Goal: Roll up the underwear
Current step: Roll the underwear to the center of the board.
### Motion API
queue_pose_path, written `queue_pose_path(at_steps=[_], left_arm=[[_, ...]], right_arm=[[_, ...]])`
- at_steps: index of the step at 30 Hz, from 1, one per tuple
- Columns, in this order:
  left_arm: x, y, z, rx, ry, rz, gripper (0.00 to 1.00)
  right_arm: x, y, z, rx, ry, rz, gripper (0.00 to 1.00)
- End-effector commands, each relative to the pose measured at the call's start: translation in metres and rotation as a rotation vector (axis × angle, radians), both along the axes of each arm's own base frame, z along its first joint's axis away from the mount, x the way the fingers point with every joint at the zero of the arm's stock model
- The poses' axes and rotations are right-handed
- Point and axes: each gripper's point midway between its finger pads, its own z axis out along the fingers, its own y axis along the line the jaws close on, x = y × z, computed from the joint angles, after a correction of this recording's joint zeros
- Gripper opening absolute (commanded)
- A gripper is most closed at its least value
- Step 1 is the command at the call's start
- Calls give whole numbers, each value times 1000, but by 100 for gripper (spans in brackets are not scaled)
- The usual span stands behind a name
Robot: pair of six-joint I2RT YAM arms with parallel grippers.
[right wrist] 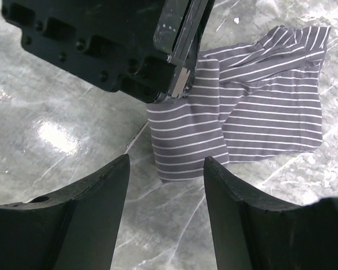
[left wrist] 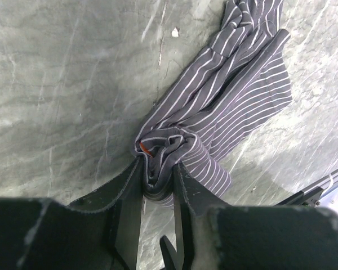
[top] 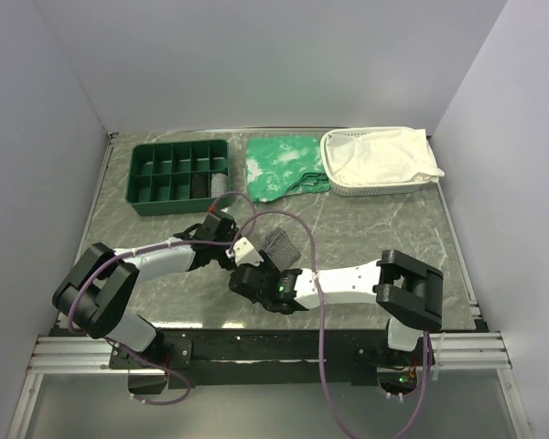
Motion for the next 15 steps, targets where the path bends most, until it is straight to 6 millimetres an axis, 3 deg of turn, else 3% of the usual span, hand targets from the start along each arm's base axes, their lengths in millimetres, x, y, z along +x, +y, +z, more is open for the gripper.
queue_pose_path(at_steps=[1,15], left_arm=[[-6,6,1,42,15,-1,22],[-4,7,-2,68,12,-19,23]], right_arm=[[8,5,-1,-4,-48,-12,63],[-3,-9,-46,-40,38,-12,60]])
